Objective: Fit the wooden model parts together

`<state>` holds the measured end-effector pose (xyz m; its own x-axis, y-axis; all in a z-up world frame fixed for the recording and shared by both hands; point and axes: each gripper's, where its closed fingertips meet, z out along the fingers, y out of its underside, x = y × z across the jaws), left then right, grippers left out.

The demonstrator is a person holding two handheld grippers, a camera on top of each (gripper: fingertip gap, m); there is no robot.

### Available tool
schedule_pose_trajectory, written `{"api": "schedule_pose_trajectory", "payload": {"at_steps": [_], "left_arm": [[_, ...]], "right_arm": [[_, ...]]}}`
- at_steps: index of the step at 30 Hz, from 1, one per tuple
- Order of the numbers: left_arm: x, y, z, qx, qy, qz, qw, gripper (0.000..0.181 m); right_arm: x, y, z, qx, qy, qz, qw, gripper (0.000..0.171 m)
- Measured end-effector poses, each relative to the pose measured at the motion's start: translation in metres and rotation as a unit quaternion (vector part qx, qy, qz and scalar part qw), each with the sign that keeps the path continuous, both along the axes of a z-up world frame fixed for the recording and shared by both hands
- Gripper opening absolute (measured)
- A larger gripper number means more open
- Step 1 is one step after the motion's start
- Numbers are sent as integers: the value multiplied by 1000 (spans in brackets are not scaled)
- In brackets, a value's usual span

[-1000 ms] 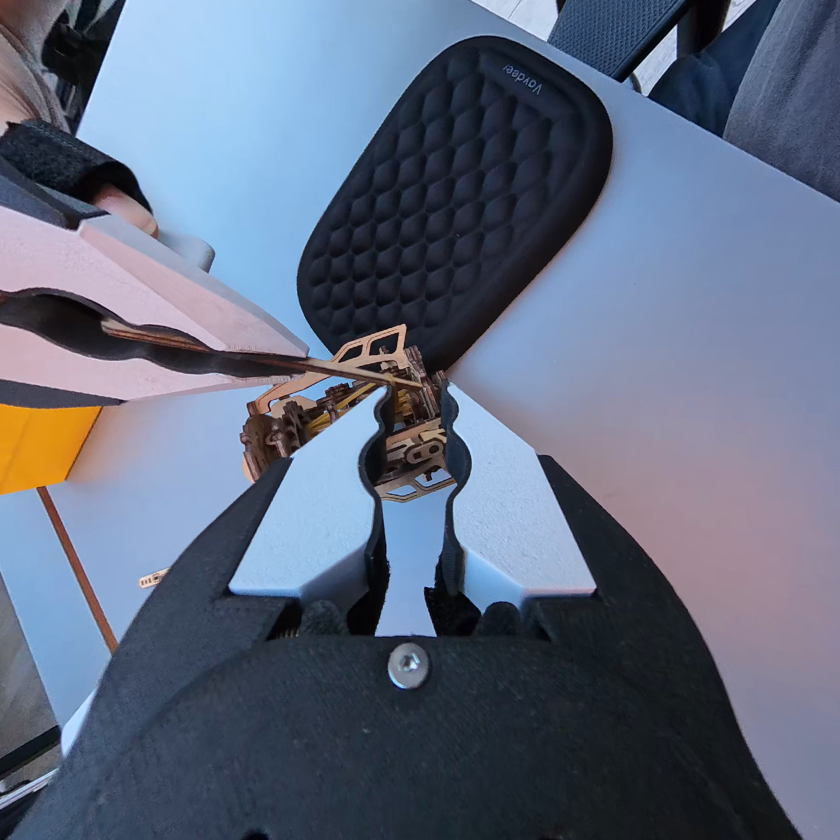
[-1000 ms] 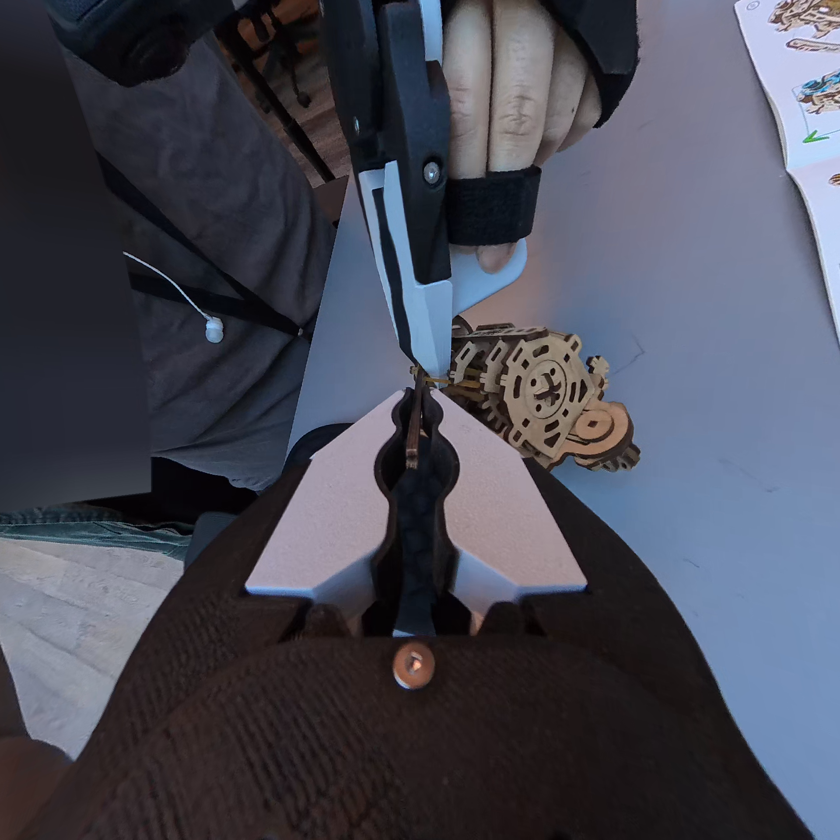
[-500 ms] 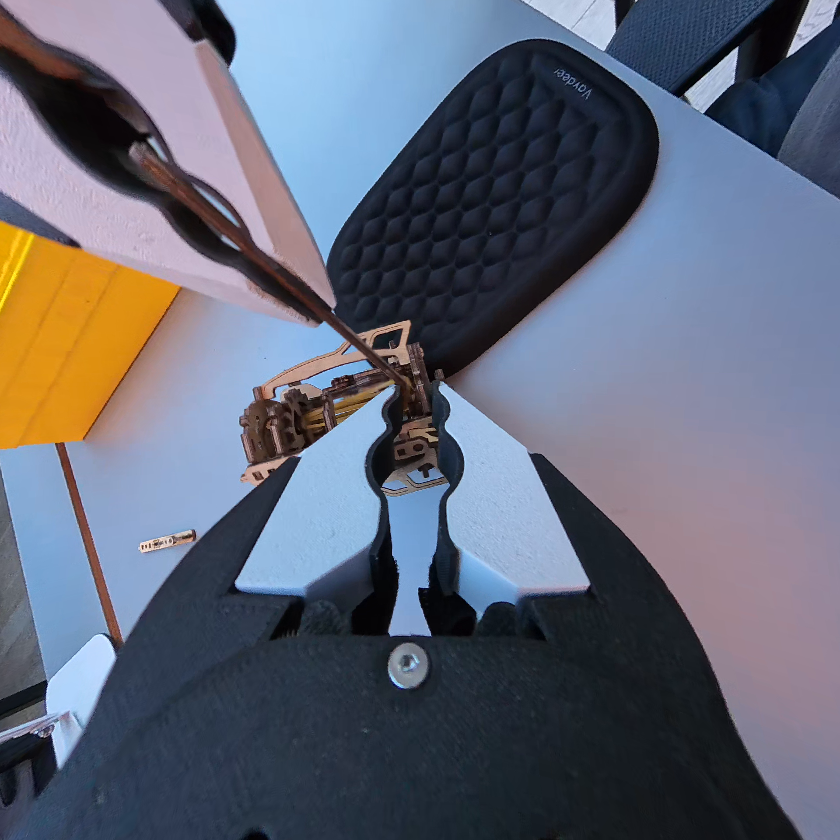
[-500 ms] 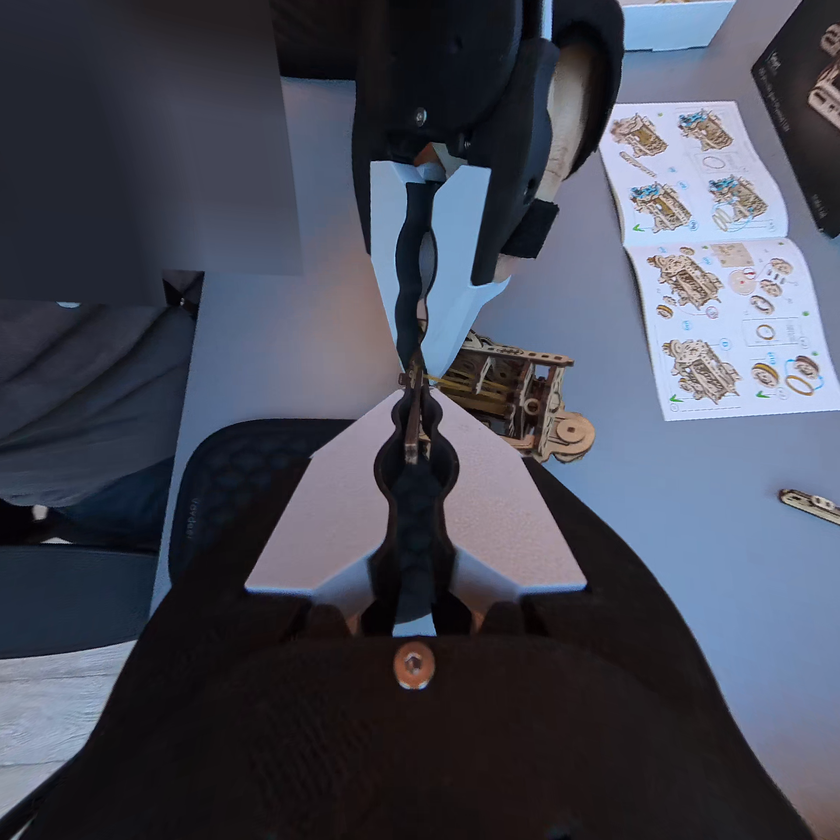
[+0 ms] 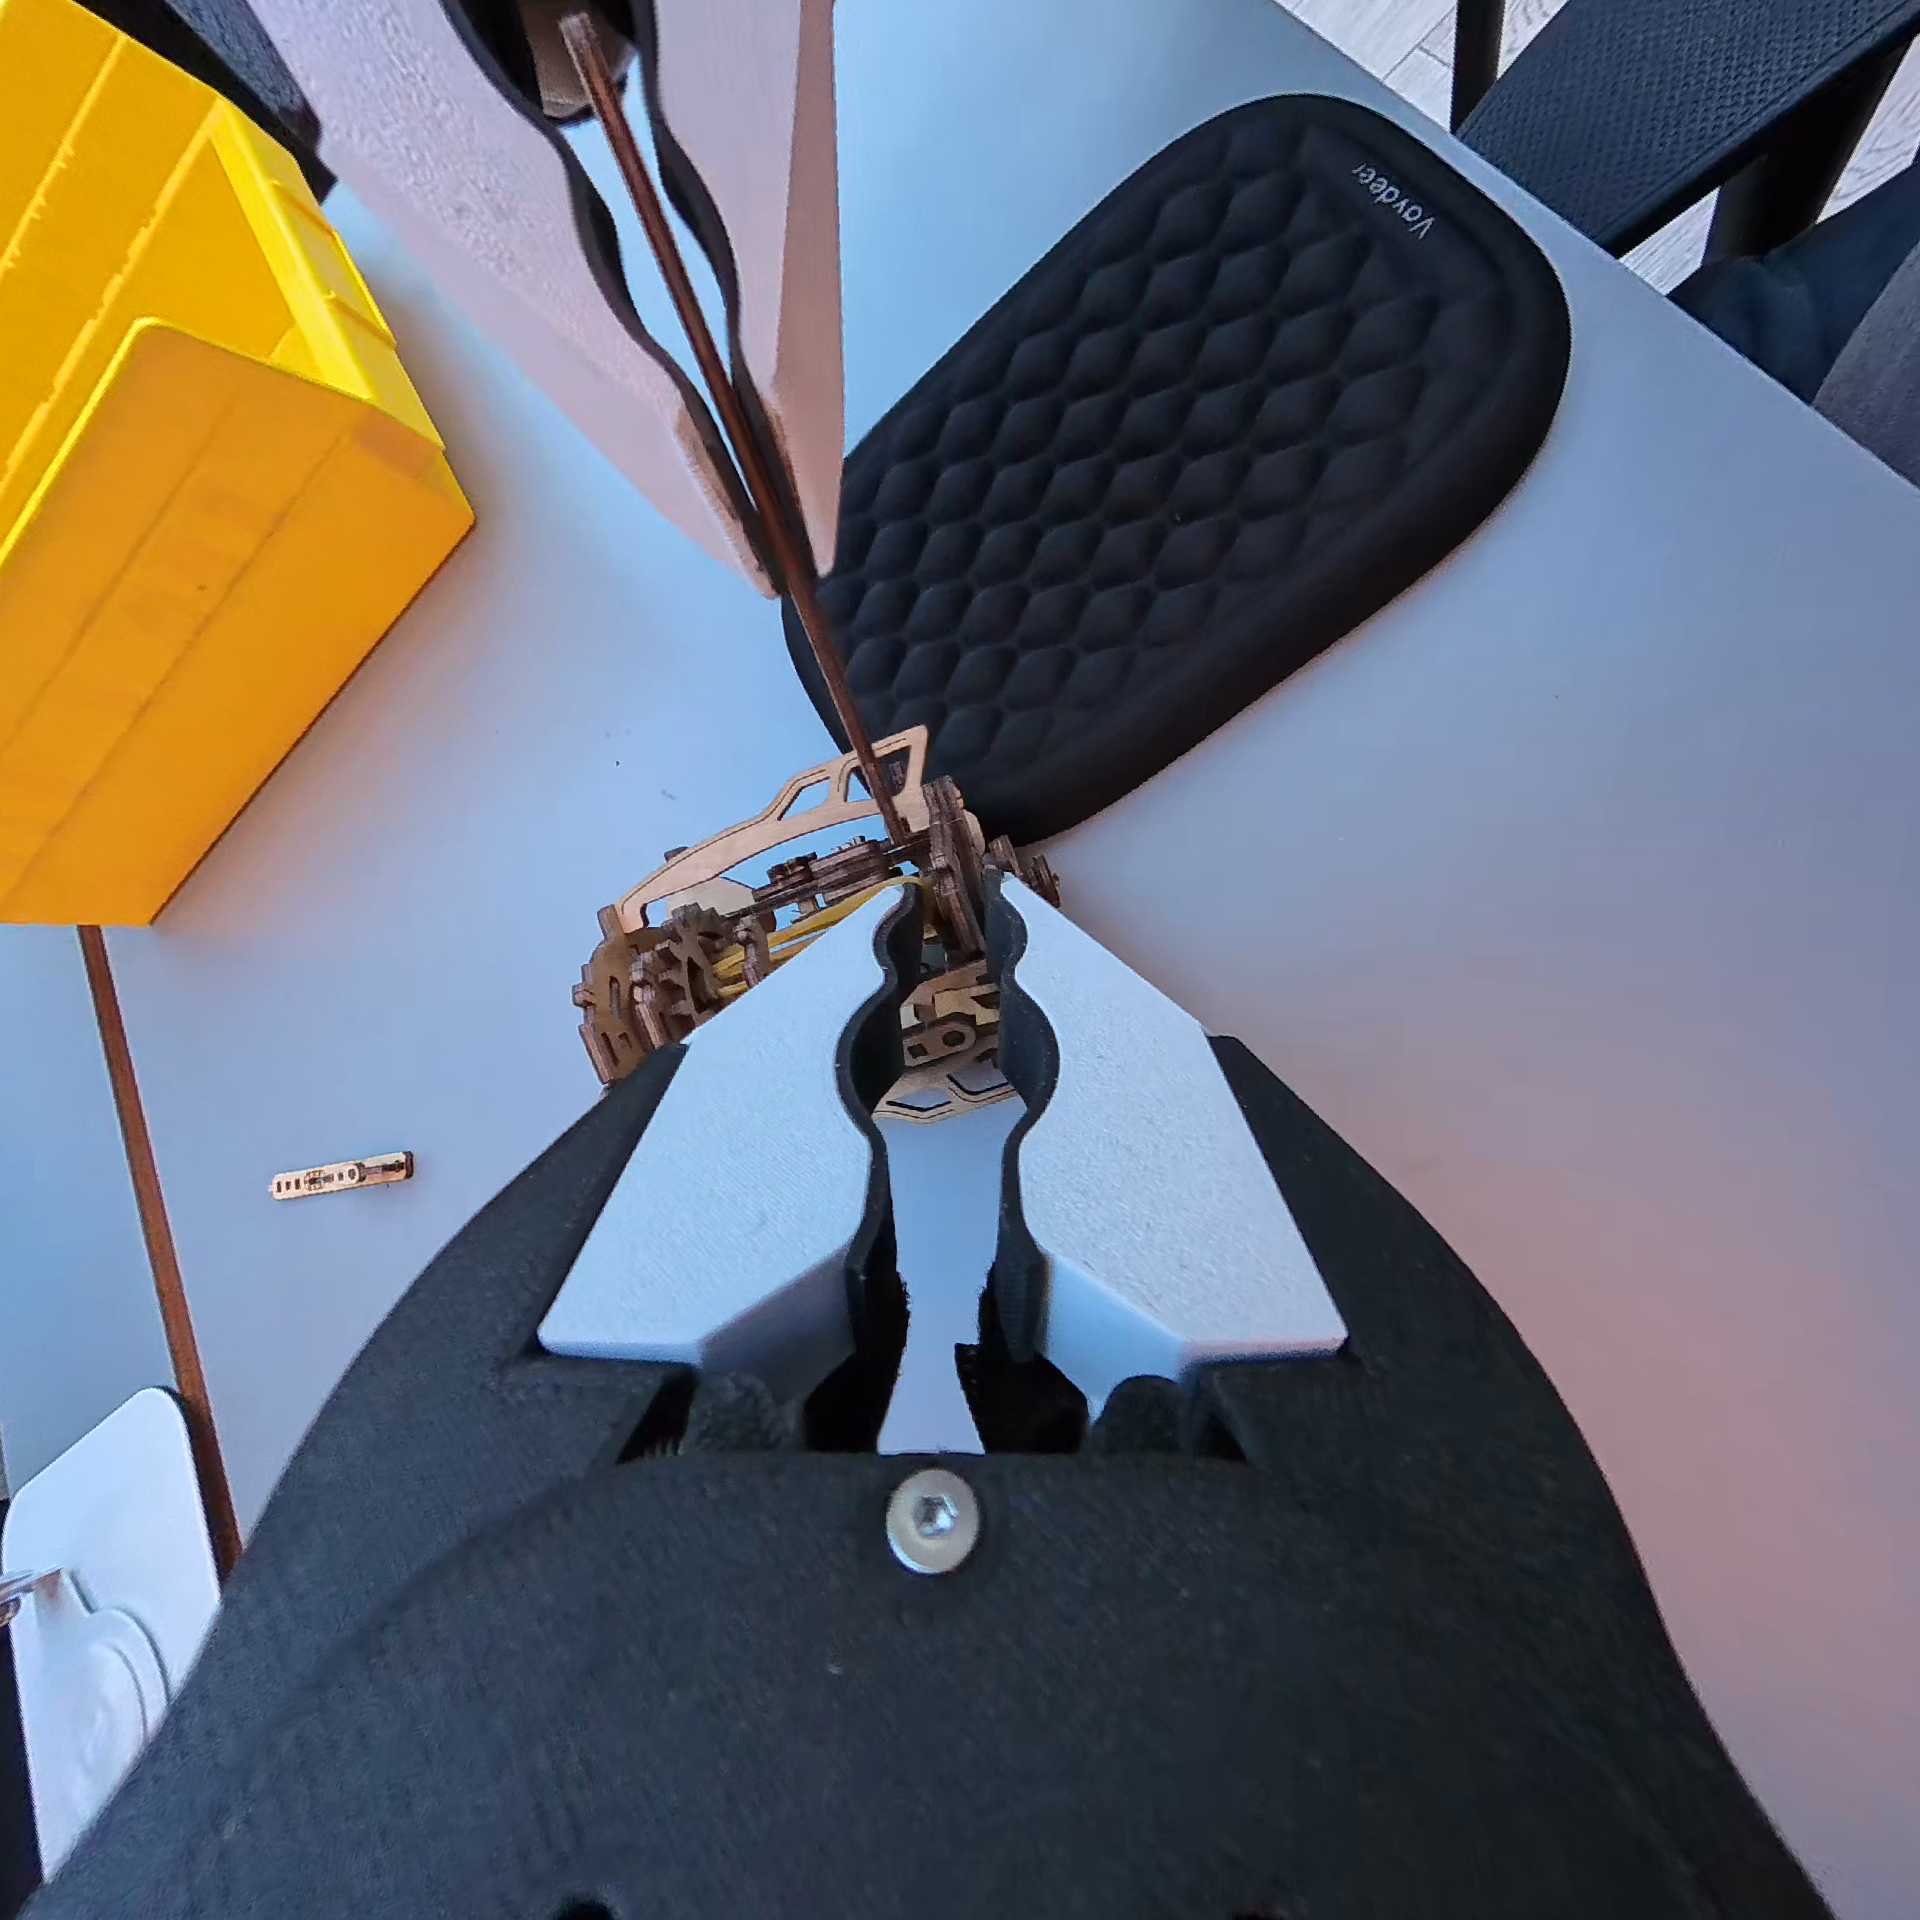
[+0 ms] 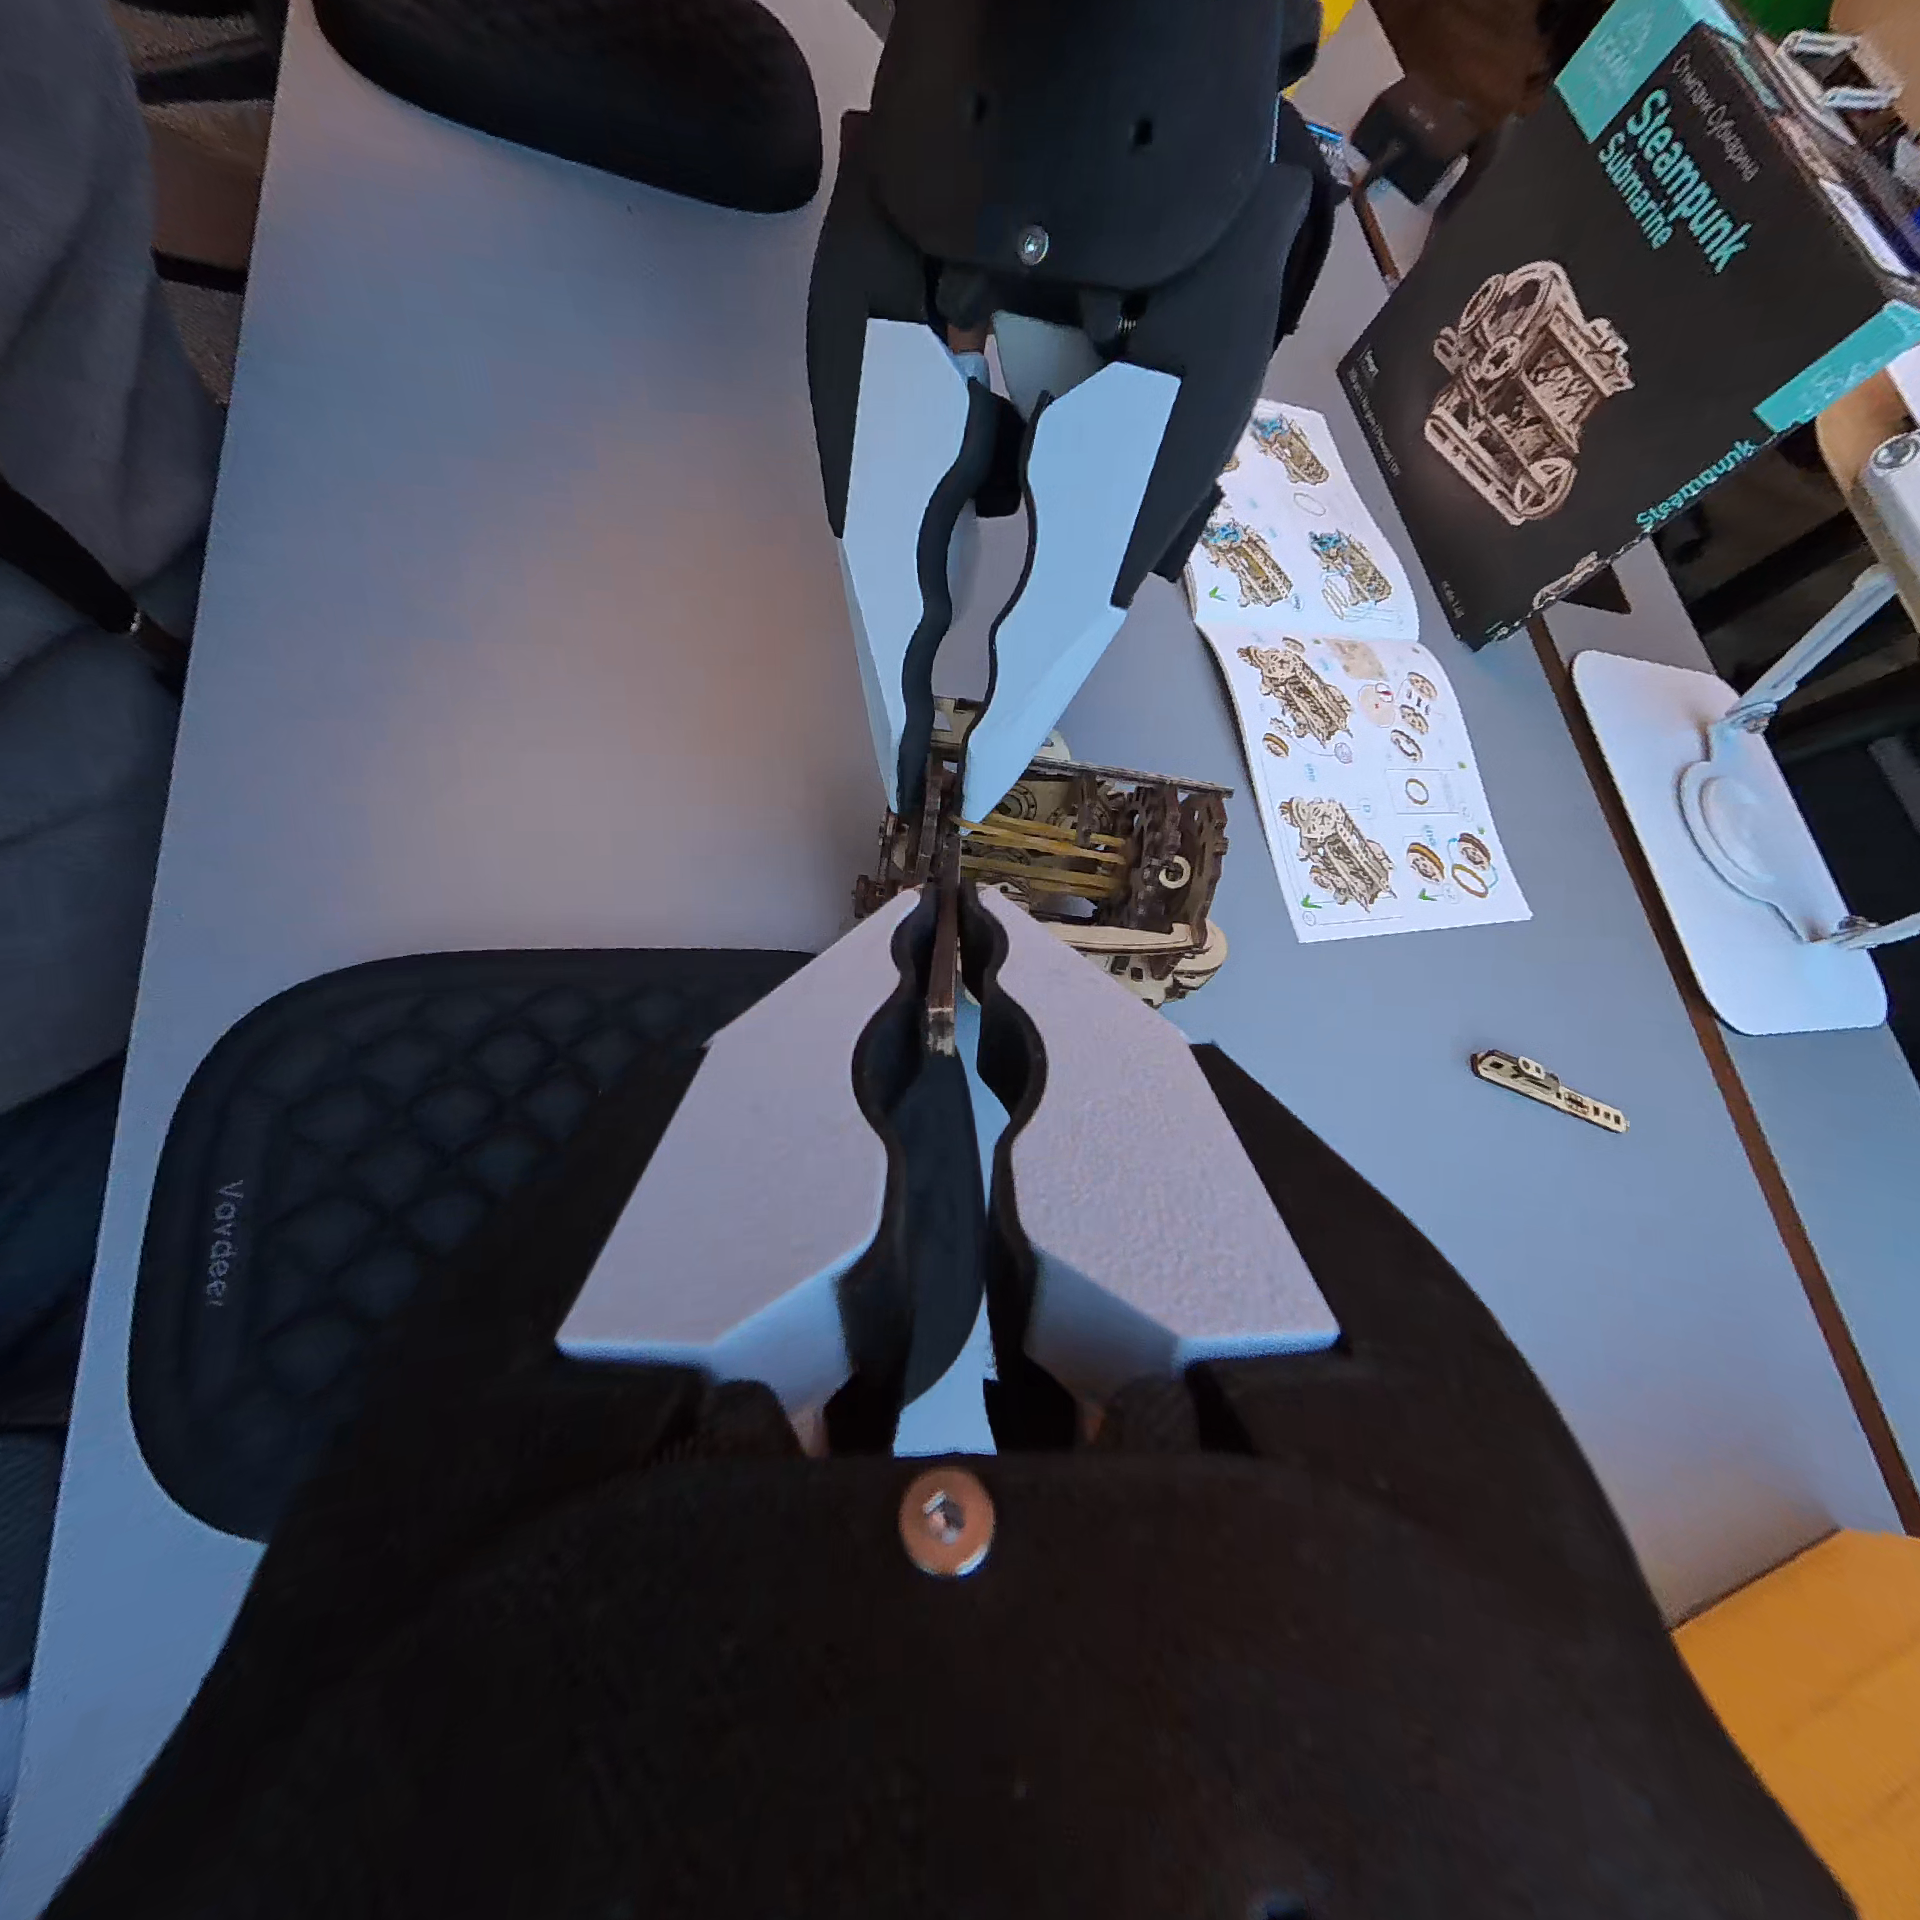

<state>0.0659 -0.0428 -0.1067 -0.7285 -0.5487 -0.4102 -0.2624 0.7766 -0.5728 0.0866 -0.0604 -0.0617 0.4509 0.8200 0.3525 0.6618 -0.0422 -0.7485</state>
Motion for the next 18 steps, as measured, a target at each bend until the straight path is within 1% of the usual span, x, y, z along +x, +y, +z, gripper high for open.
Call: {"api": "schedule_pose_trajectory", "payload": {"at_steps": [3, 6, 10, 12, 16, 18], "left_arm": [[1, 0, 0, 5, -6, -3, 1000, 9], [1, -1, 0, 13, -11, -8, 1000, 9], [1, -2, 0, 25, -16, -18, 999, 9], [2, -3, 0, 24, -14, -17, 999, 9], [2, -5, 0, 30, -10, -21, 999, 9], [2, -6, 0, 33, -10, -21, 999, 9]], "right_arm": [[6, 3, 7, 9, 22, -13, 1000, 1], [9, 9, 7, -5, 35, -16, 999, 1], [4, 18, 1, -38, 28, 5, 999, 1], [3, 19, -4, -71, 2, 18, 997, 2], [1, 16, -4, -157, -22, 47, 986, 1], [1, 16, -6, -190, -33, 47, 980, 1]]}}
